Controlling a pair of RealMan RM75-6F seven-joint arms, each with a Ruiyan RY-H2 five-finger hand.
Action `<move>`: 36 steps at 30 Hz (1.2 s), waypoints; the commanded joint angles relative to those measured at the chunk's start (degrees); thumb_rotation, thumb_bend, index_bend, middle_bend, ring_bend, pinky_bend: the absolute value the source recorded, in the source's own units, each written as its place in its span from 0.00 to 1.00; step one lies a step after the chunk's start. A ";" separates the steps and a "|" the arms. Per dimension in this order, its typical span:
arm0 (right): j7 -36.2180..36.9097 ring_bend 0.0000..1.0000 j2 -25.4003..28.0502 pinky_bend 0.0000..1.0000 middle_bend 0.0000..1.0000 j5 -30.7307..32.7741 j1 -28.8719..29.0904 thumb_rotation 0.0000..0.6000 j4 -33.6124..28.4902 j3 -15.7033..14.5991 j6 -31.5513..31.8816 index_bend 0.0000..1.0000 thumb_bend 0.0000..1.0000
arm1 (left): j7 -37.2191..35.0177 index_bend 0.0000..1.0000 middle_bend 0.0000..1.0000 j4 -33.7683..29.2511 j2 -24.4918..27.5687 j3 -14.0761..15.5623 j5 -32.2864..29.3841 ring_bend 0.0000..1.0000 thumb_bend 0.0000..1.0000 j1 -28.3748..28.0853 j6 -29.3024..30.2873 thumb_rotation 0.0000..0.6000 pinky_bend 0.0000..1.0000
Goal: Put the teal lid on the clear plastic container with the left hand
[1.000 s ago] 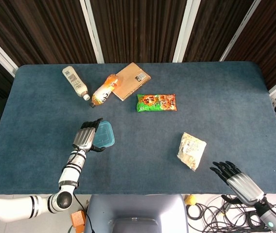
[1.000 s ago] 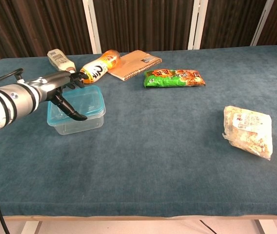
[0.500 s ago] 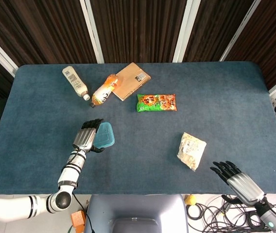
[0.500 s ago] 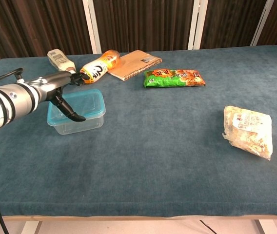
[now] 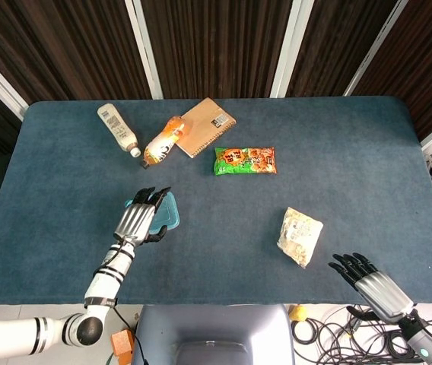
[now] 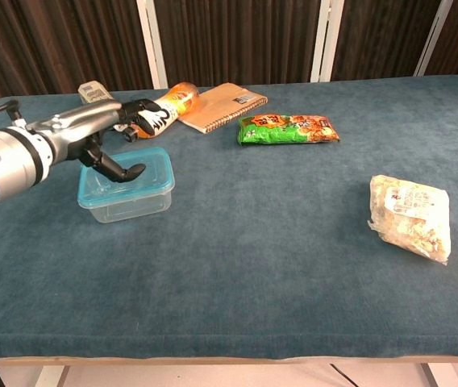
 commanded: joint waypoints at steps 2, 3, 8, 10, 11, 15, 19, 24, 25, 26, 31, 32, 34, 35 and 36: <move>-0.15 0.00 0.00 0.00 0.00 -0.21 -0.03 1.00 -0.09 -0.12 0.06 0.00 0.20 | 2.29 0.00 0.21 0.85 -0.78 2.08 0.98 0.07 0.53 0.90 1.37 1.00 0.03; -0.15 0.00 0.03 0.00 0.00 -0.28 -0.05 1.00 -0.11 -0.15 0.13 0.00 0.20 | 2.71 0.00 0.20 1.32 -1.10 2.19 0.76 0.06 0.53 0.89 1.35 1.00 0.03; 0.03 0.00 0.15 0.00 0.00 -0.33 -0.13 1.00 -0.12 -0.19 0.37 0.00 0.20 | 5.61 0.00 0.19 2.78 -1.85 2.57 -1.38 0.05 0.54 0.53 0.54 1.00 0.00; 0.00 0.00 0.12 0.00 0.00 -0.33 -0.12 1.00 -0.11 -0.20 0.31 0.00 0.20 | 6.37 0.00 0.19 2.99 -2.05 2.65 -1.98 0.05 0.55 0.52 0.40 1.00 0.00; -0.04 0.00 0.10 0.00 0.00 -0.28 -0.10 1.00 -0.11 -0.19 0.24 0.00 0.20 | 6.60 0.00 0.20 3.05 -2.12 2.73 -2.37 0.06 0.55 0.52 0.14 1.00 0.00; -0.24 0.00 0.06 0.00 0.00 -0.17 -0.05 1.00 -0.19 -0.17 0.02 0.00 0.20 | 7.95 0.00 0.21 3.96 -2.64 3.21 -2.61 0.07 0.55 0.40 -0.13 1.00 0.00; -0.28 0.00 0.10 0.00 0.00 -0.09 -0.07 1.00 -0.29 -0.14 0.03 0.00 0.20 | 8.60 0.00 0.23 4.51 -3.13 3.42 -3.20 0.09 0.55 0.38 -0.71 1.00 0.00; -0.29 0.00 0.09 0.00 0.00 0.01 -0.05 1.00 -0.27 -0.09 -0.01 0.00 0.20 | 9.61 0.00 0.24 5.26 -3.64 3.97 -3.75 0.11 0.55 0.43 -1.24 1.00 0.00; -0.29 0.00 0.07 0.00 0.00 0.01 -0.04 1.00 -0.26 -0.08 -0.03 0.00 0.20 | 9.75 0.00 0.24 5.35 -3.74 4.12 -3.69 0.11 0.55 0.45 -1.30 1.00 0.00; -0.33 0.00 0.05 0.00 0.00 0.03 -0.03 1.00 -0.23 -0.09 -0.09 0.00 0.20 | 9.85 0.00 0.24 5.45 -3.87 4.26 -3.59 0.11 0.55 0.50 -1.34 1.00 0.00; -0.58 0.00 0.03 0.00 0.00 0.12 -0.04 1.00 -0.32 -0.09 -0.24 0.00 0.20 | 9.26 0.00 0.25 5.76 -4.16 4.24 -1.61 0.11 0.55 0.85 -0.58 1.00 0.00; -0.56 0.00 0.06 0.00 0.00 0.13 -0.05 1.00 -0.34 -0.09 -0.21 0.00 0.20 | 8.88 0.00 0.25 5.69 -4.10 4.22 -0.75 0.11 0.55 1.02 -0.17 1.00 0.00; -0.52 0.00 0.10 0.00 0.00 0.12 -0.06 1.00 -0.35 -0.10 -0.17 0.00 0.20 | 7.38 0.00 0.25 5.01 -3.71 4.07 1.48 0.11 0.55 1.65 0.90 1.00 0.00; -0.51 0.00 0.10 0.00 0.00 0.12 -0.03 1.00 -0.36 -0.12 -0.25 0.00 0.20 | 6.64 0.00 0.25 4.48 -3.29 3.99 2.68 0.11 0.55 1.99 1.45 1.00 0.00; -0.52 0.00 0.09 0.00 0.00 0.10 0.00 1.00 -0.36 -0.16 -0.33 0.00 0.20 | 6.31 0.00 0.25 4.14 -2.93 3.93 3.53 0.11 0.56 2.23 1.99 1.00 0.00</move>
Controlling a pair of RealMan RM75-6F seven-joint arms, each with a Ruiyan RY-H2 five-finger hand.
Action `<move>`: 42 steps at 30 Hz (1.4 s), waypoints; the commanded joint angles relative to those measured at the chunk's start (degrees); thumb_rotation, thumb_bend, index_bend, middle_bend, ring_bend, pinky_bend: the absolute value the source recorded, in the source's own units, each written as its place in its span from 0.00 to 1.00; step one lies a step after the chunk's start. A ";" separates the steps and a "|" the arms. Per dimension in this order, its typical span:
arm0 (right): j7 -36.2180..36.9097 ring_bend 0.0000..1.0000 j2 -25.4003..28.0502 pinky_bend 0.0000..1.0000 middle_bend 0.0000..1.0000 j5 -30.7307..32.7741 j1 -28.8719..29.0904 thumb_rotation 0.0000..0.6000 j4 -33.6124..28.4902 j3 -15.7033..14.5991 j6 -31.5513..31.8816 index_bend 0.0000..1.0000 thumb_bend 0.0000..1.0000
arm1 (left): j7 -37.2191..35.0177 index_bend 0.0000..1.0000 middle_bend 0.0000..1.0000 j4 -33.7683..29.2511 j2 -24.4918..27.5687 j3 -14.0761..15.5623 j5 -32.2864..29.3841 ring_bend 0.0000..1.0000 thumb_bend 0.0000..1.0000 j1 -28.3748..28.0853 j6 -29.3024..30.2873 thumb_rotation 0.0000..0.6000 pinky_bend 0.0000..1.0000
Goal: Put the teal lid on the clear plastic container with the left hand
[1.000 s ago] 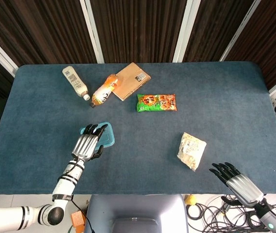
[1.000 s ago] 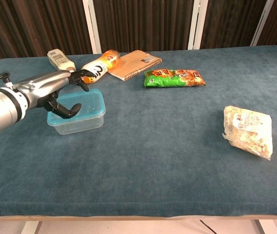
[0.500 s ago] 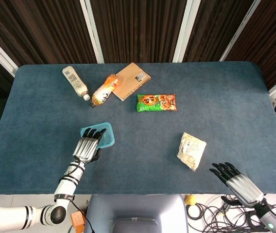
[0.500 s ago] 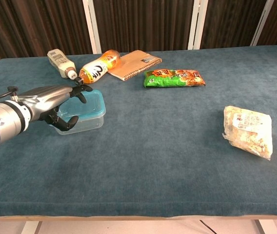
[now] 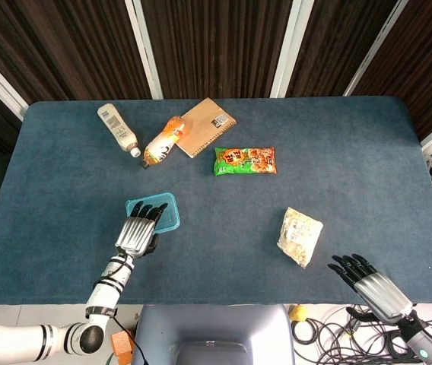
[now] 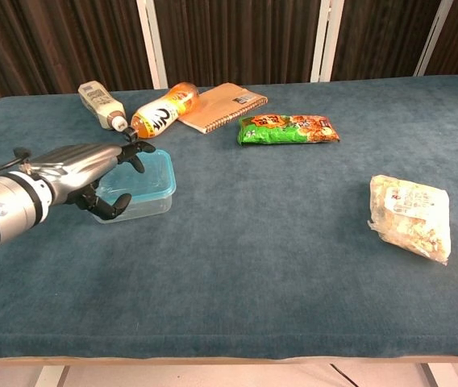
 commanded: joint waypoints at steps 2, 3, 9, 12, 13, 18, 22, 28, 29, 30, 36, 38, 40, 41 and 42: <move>-0.07 0.00 0.01 0.00 0.00 -0.07 0.05 1.00 -0.02 -0.09 -0.17 0.00 0.20 | -1.74 0.00 0.25 -1.59 1.70 -0.23 3.96 0.11 0.57 1.34 2.57 1.00 0.00; -0.10 0.00 0.02 0.00 0.00 -0.12 0.04 1.00 -0.05 -0.11 -0.13 0.00 0.20 | -1.81 0.00 0.25 -1.95 2.25 -0.37 4.19 0.11 0.58 1.63 2.96 1.00 0.00; 0.05 0.00 0.15 0.00 0.00 -0.26 -0.02 1.00 -0.10 -0.18 0.09 0.00 0.20 | -0.63 0.00 0.25 -2.01 4.73 -0.69 2.64 0.11 0.63 3.01 3.84 1.00 0.00; -0.10 0.00 0.08 0.00 0.00 -0.27 0.08 1.00 -0.15 -0.20 -0.16 0.00 0.20 | 0.67 0.00 0.25 -2.05 5.73 -0.44 0.32 0.11 0.64 3.45 3.01 1.00 0.00; -0.21 0.00 0.05 0.00 0.00 -0.26 0.11 1.00 -0.19 -0.20 -0.28 0.00 0.20 | 0.91 0.00 0.25 -1.93 5.81 -0.43 -0.17 0.11 0.64 3.50 2.78 1.00 0.00; -0.76 0.00 -0.07 0.00 0.00 -0.17 0.13 1.00 -0.47 -0.20 -0.56 0.00 0.20 | 0.64 0.00 0.24 -0.94 5.50 -0.35 -0.23 0.11 0.65 3.77 2.12 1.00 0.00; -1.10 0.00 -0.17 0.00 0.00 0.05 0.18 1.00 -0.58 -0.13 -0.86 0.00 0.20 | 0.42 0.00 0.24 -0.06 4.91 -0.29 0.27 0.11 0.65 3.80 1.64 1.00 0.00; -1.18 0.00 -0.09 0.00 0.00 0.11 0.18 1.00 -0.74 -0.16 -0.91 0.00 0.20 | -0.17 0.00 0.24 2.84 3.18 -0.11 0.48 0.11 0.65 3.61 -0.05 1.00 0.00; -1.12 0.00 -0.04 0.00 0.00 0.09 0.18 1.00 -0.74 -0.16 -0.86 0.00 0.20 | -0.02 0.00 0.24 3.49 2.90 -0.03 0.47 0.11 0.65 3.56 -0.23 1.00 0.00; -1.00 0.00 0.01 0.00 0.00 0.09 0.16 1.00 -0.72 -0.16 -0.76 0.00 0.20 | 0.08 0.00 0.24 4.22 2.52 0.02 0.29 0.11 0.65 3.53 -0.53 1.00 0.00; -0.63 0.00 0.06 0.00 0.00 0.06 0.22 1.00 -0.53 -0.15 -0.72 0.00 0.20 | 0.17 0.00 0.24 5.31 1.73 -0.03 0.12 0.11 0.65 3.60 -1.26 1.00 0.00; -0.68 0.00 0.04 0.00 0.00 0.09 0.22 1.00 -0.50 -0.14 -0.73 0.00 0.20 | 0.37 0.00 0.24 5.29 1.64 0.03 0.08 0.11 0.65 3.60 -1.46 1.00 0.00; -0.72 0.00 0.03 0.00 0.00 0.09 0.22 1.00 -0.53 -0.13 -0.74 0.00 0.20 | 0.67 0.00 0.25 5.15 1.58 0.15 0.02 0.11 0.65 3.61 -1.67 1.00 0.00; -0.73 0.00 0.03 0.00 0.00 0.10 0.21 1.00 -0.54 -0.13 -0.72 0.00 0.20 | 0.80 0.00 0.25 5.04 1.59 0.22 -0.04 0.12 0.65 3.63 -1.77 1.00 0.00; -0.78 0.00 0.02 0.00 0.00 0.10 0.19 1.00 -0.54 -0.12 -0.69 0.00 0.20 | 1.11 0.00 0.26 4.84 1.66 0.40 -0.18 0.12 0.65 3.65 -1.96 1.00 0.00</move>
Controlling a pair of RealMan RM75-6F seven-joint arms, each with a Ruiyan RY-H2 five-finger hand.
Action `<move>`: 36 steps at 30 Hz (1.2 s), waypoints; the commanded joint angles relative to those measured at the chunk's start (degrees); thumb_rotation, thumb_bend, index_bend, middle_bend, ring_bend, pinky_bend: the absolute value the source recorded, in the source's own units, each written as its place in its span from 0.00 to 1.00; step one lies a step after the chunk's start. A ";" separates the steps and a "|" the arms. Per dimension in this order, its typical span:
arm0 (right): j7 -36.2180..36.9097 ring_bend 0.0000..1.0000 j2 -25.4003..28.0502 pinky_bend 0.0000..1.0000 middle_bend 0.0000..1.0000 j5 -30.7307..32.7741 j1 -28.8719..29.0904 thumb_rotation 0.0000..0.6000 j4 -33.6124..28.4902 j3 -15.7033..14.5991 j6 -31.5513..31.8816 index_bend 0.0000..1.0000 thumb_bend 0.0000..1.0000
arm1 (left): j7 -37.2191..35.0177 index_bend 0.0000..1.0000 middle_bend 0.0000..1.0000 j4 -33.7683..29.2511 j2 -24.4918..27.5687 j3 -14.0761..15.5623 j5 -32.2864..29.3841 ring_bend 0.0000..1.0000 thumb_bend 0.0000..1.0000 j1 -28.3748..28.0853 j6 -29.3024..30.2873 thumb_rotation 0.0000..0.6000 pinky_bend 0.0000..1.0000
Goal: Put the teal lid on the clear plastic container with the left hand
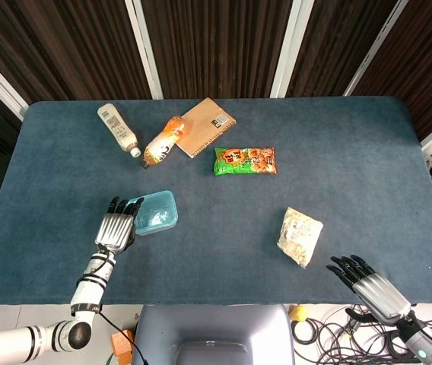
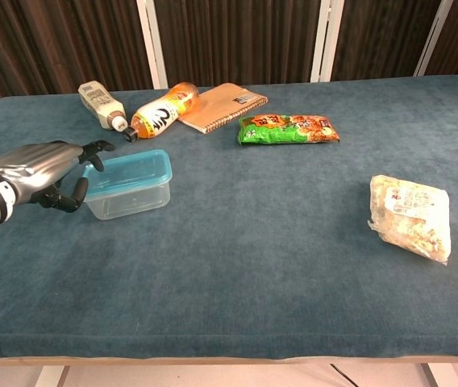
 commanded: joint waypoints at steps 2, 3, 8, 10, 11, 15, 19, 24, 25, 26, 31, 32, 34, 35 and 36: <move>-0.13 0.00 -0.06 0.00 0.00 -0.01 -0.03 1.00 0.00 0.01 0.01 0.00 0.20 | 0.92 0.00 0.27 -0.69 0.25 0.44 -0.48 0.14 0.65 0.06 -0.44 1.00 0.00; -0.18 0.00 -0.07 0.00 0.00 -0.02 -0.04 1.00 -0.01 -0.02 -0.02 0.00 0.20 | 1.36 0.00 0.29 -1.00 0.38 0.59 -0.75 0.15 0.66 0.07 -0.53 1.00 0.00; -0.50 0.00 -0.17 0.00 0.00 0.10 -0.03 1.00 -0.11 0.00 -0.23 0.00 0.20 | 1.88 0.00 0.33 -1.78 0.72 0.80 -0.44 0.17 0.66 0.20 -0.23 1.00 0.00; -0.58 0.00 -0.15 0.00 0.00 0.10 -0.07 1.00 -0.15 0.00 -0.17 0.00 0.20 | 0.73 0.00 0.32 -1.80 0.71 0.58 1.73 0.16 0.66 0.49 0.98 1.00 0.00; -0.58 0.00 -0.13 0.00 0.00 0.08 -0.09 1.00 -0.16 -0.01 -0.11 0.00 0.20 | -0.12 0.00 0.31 -1.77 0.71 0.45 3.20 0.15 0.66 0.67 1.77 1.00 0.00; -0.49 0.00 -0.06 0.00 0.00 0.02 -0.11 1.00 -0.17 -0.05 -0.04 0.00 0.20 | -5.17 0.00 0.26 -1.82 1.27 0.53 11.79 0.12 0.66 2.05 6.21 1.00 0.00; -0.68 0.00 -0.08 0.00 0.00 -0.02 -0.04 1.00 -0.22 -0.11 -0.27 0.00 0.20 | -7.55 0.00 0.26 -4.50 3.22 1.55 16.05 0.12 0.66 3.73 8.50 1.00 0.00; -1.11 0.00 -0.13 0.00 0.00 -0.15 -0.06 1.00 -0.44 -0.19 -0.35 0.00 0.20 | -6.23 0.00 0.27 -7.34 5.03 3.71 17.31 0.12 0.66 5.60 8.89 1.00 0.00; -1.24 0.00 -0.15 0.00 0.00 -0.19 -0.07 1.00 -0.48 -0.21 -0.38 0.00 0.20 | -6.15 0.00 0.27 -7.30 4.93 3.92 17.31 0.12 0.66 5.82 8.78 1.00 0.00; -1.36 0.00 -0.17 0.00 0.00 -0.21 -0.08 1.00 -0.52 -0.23 -0.42 0.00 0.20 | -6.14 0.00 0.27 -7.20 4.80 4.05 17.34 0.12 0.66 6.00 8.66 1.00 0.00; -1.59 0.00 -0.13 0.00 0.00 -0.24 -0.19 1.00 -0.78 -0.31 -0.34 0.00 0.20 | -5.75 0.00 0.27 -5.77 3.50 4.57 17.33 0.12 0.66 6.66 7.67 1.00 0.00; -1.67 0.00 -0.15 0.00 0.00 -0.20 -0.20 1.00 -0.78 -0.29 -0.35 0.00 0.20 | -5.58 0.00 0.27 -5.75 3.30 4.56 17.18 0.12 0.66 6.74 7.38 1.00 0.00; -1.73 0.00 -0.18 0.00 0.00 -0.11 -0.24 1.00 -0.79 -0.26 -0.35 0.00 0.20 | -5.08 0.00 0.29 -5.91 3.20 4.64 17.28 0.12 0.66 6.89 7.25 1.00 0.00; -1.76 0.00 -0.20 0.00 0.00 -0.06 -0.23 1.00 -0.79 -0.24 -0.41 0.00 0.20 | -4.71 0.00 0.29 -6.17 3.21 4.80 17.36 0.13 0.66 7.03 7.17 1.00 0.00; -1.79 0.00 -0.21 0.00 0.00 -0.05 -0.21 1.00 -0.78 -0.24 -0.47 0.00 0.20 | -4.44 0.00 0.30 -6.38 3.22 4.92 17.47 0.13 0.66 7.15 7.15 1.00 0.00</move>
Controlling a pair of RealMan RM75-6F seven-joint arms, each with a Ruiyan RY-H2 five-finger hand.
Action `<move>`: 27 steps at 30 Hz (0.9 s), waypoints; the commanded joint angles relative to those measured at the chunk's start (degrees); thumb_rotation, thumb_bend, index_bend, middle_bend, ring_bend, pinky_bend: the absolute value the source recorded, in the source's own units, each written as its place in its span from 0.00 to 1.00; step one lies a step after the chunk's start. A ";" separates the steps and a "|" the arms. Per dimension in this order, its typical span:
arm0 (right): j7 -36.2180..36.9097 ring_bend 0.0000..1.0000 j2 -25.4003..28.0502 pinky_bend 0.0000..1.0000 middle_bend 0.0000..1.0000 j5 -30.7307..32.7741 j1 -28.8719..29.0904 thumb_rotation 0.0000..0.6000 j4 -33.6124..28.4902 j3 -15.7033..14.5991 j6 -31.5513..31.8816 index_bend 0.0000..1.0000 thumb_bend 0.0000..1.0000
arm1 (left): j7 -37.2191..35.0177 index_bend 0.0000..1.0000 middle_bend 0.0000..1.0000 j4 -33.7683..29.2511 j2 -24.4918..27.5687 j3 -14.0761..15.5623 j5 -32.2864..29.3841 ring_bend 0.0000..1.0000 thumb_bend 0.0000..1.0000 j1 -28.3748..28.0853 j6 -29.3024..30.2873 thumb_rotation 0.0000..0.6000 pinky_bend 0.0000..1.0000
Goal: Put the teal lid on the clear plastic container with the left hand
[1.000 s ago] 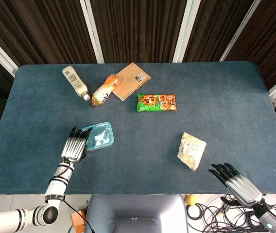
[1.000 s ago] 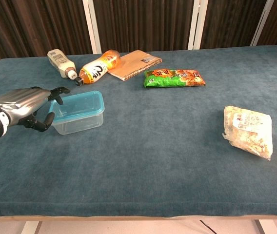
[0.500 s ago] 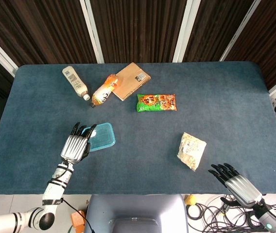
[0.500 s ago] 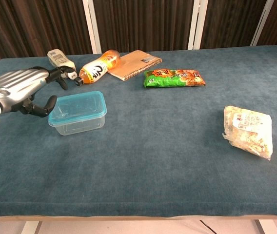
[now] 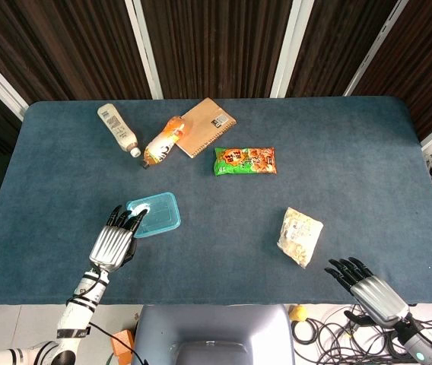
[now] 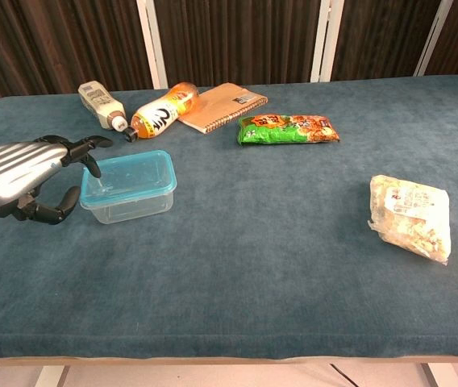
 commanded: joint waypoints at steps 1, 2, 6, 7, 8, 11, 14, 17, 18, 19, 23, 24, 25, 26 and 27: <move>-0.08 0.00 -0.04 0.00 0.00 0.04 0.03 1.00 0.03 0.00 -0.13 0.00 0.20 | 0.87 0.00 0.31 -0.56 -0.02 0.42 0.31 0.14 0.66 0.40 -0.07 1.00 0.00; -0.11 0.00 -0.07 0.00 0.00 0.01 0.07 1.00 0.01 -0.03 -0.24 0.00 0.20 | 1.24 0.00 0.31 -0.82 -0.02 0.62 0.38 0.14 0.66 0.60 -0.08 1.00 0.00; -0.30 0.00 -0.08 0.00 0.00 -0.02 0.09 1.00 -0.10 -0.08 -0.36 0.00 0.20 | 1.98 0.00 0.32 -0.85 -0.36 0.89 0.60 0.15 0.66 1.10 -0.15 1.00 0.00; -0.34 0.00 -0.08 0.00 0.00 -0.01 0.08 1.00 -0.14 -0.08 -0.35 0.00 0.20 | 2.09 0.00 0.32 -0.78 -0.47 0.86 0.44 0.15 0.66 1.16 -0.35 1.00 0.00; -0.42 0.00 -0.06 0.00 0.00 -0.02 0.05 1.00 -0.18 -0.08 -0.32 0.00 0.20 | 2.17 0.00 0.32 -0.62 -0.62 0.78 0.33 0.15 0.66 1.19 -0.58 1.00 0.00; -0.47 0.00 -0.01 0.00 0.00 -0.04 -0.03 1.00 -0.24 -0.13 -0.23 0.00 0.20 | 2.14 0.00 0.31 0.07 -1.10 0.41 0.26 0.14 0.66 1.30 -0.84 1.00 0.00; -0.51 0.00 0.02 0.00 0.00 -0.02 -0.05 1.00 -0.27 -0.17 -0.27 0.00 0.20 | 1.78 0.00 0.31 0.41 -1.30 0.10 0.47 0.14 0.66 1.40 -0.98 1.00 0.00; -0.62 0.00 -0.01 0.00 0.00 0.08 0.00 1.00 -0.32 -0.12 -0.41 0.00 0.20 | 1.92 0.00 0.30 0.68 -1.41 -0.02 0.74 0.13 0.66 1.51 -1.10 1.00 0.00; -0.63 0.00 -0.02 0.00 0.00 0.08 0.02 1.00 -0.34 -0.12 -0.45 0.00 0.20 | 2.02 0.00 0.30 0.70 -1.41 -0.06 0.71 0.13 0.66 1.55 -1.18 1.00 0.00; -0.68 0.00 -0.03 0.00 0.00 0.10 0.02 1.00 -0.35 -0.10 -0.47 0.00 0.20 | 2.14 0.00 0.30 0.70 -1.38 -0.08 0.65 0.13 0.66 1.57 -1.31 1.00 0.00; -0.58 0.00 0.08 0.00 0.00 0.16 -0.02 1.00 -0.36 -0.06 -0.34 0.00 0.20 | 2.62 0.00 0.29 0.80 -1.38 -0.13 0.07 0.13 0.66 1.69 -2.07 1.00 0.00; -0.57 0.00 0.08 0.00 0.00 0.16 -0.02 1.00 -0.36 -0.06 -0.33 0.00 0.20 | 2.61 0.00 0.29 0.86 -1.42 -0.15 -0.03 0.13 0.66 1.71 -2.20 1.00 0.00; -0.56 0.00 0.08 0.00 0.00 0.15 -0.02 1.00 -0.36 -0.06 -0.33 0.00 0.20 | 2.60 0.00 0.29 0.89 -1.44 -0.16 -0.08 0.13 0.66 1.72 -2.26 1.00 0.00; -0.55 0.00 0.08 0.00 0.00 0.14 -0.01 1.00 -0.36 -0.07 -0.33 0.00 0.20 | 2.59 0.00 0.29 0.98 -1.49 -0.16 -0.16 0.13 0.66 1.72 -2.41 1.00 0.00; -0.55 0.00 0.08 0.00 0.00 0.12 -0.01 1.00 -0.35 -0.08 -0.35 0.00 0.20 | 2.58 0.00 0.29 1.15 -1.56 -0.16 -0.26 0.13 0.66 1.72 -2.63 1.00 0.00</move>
